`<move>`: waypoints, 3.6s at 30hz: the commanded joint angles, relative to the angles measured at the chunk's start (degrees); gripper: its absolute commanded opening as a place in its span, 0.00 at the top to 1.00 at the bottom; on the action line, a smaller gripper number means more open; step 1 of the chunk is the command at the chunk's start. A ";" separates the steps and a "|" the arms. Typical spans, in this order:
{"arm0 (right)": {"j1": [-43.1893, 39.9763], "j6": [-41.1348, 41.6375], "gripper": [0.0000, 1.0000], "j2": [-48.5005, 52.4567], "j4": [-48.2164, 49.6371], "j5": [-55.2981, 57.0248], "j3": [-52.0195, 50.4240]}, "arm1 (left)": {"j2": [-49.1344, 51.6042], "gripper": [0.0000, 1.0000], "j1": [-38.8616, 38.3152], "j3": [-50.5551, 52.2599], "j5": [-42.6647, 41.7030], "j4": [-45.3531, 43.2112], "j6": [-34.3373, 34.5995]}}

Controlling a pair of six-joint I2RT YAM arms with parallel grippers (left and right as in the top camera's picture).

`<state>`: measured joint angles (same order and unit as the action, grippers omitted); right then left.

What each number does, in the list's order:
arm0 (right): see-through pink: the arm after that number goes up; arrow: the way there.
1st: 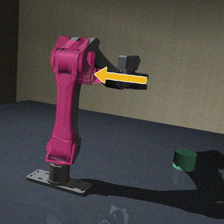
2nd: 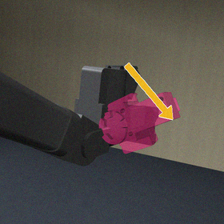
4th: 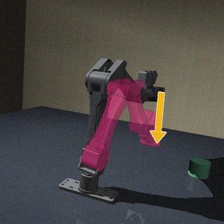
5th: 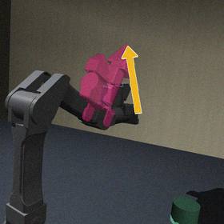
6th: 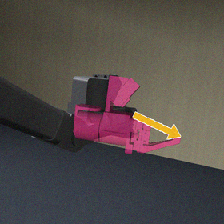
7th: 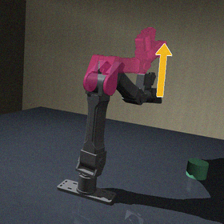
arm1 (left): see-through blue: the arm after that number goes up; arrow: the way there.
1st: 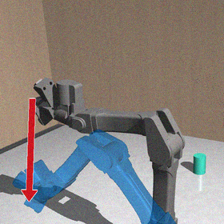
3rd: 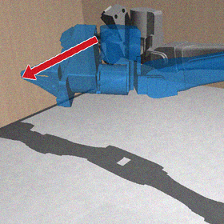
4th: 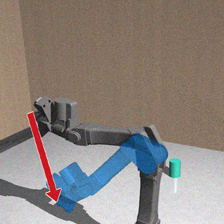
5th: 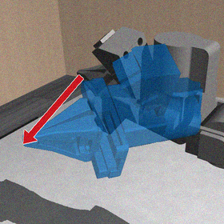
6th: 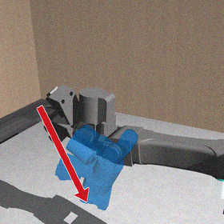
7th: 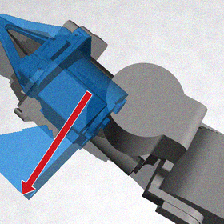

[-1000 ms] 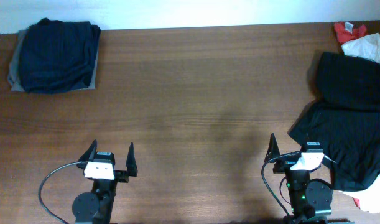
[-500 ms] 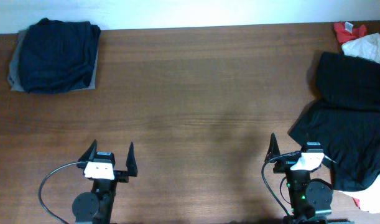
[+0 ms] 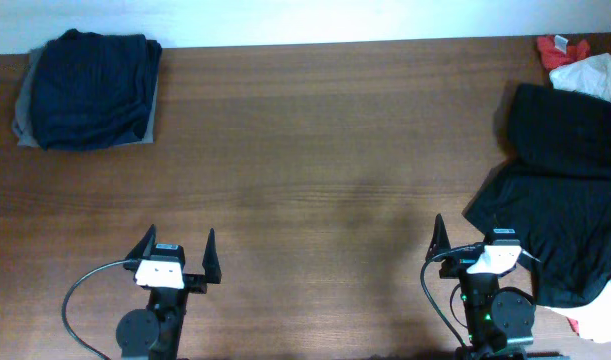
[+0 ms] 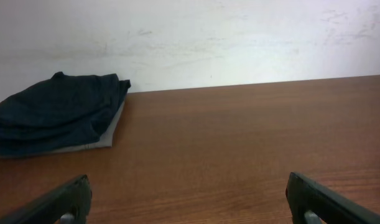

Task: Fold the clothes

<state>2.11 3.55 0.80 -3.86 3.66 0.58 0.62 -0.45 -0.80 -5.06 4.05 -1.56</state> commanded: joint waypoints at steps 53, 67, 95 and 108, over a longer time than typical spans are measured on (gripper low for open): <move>-5.90 1.14 0.02 90.51 -45.53 14.56 100.96 | -0.26 0.01 0.26 0.28 0.42 0.11 -0.90; -13.81 -9.57 0.02 117.02 -42.34 21.38 102.03 | -0.26 0.01 0.26 0.28 0.39 0.11 -0.90; -17.62 -9.09 0.96 131.01 -40.15 32.61 103.93 | -0.26 0.01 0.26 0.28 0.39 0.11 -0.90; -16.33 1.49 0.96 117.61 -47.60 24.28 109.48 | -0.26 0.01 0.26 0.28 0.42 0.11 -0.90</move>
<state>-15.35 2.76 126.56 -51.20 33.85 108.22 0.62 -0.45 -0.80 -5.06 4.05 -1.58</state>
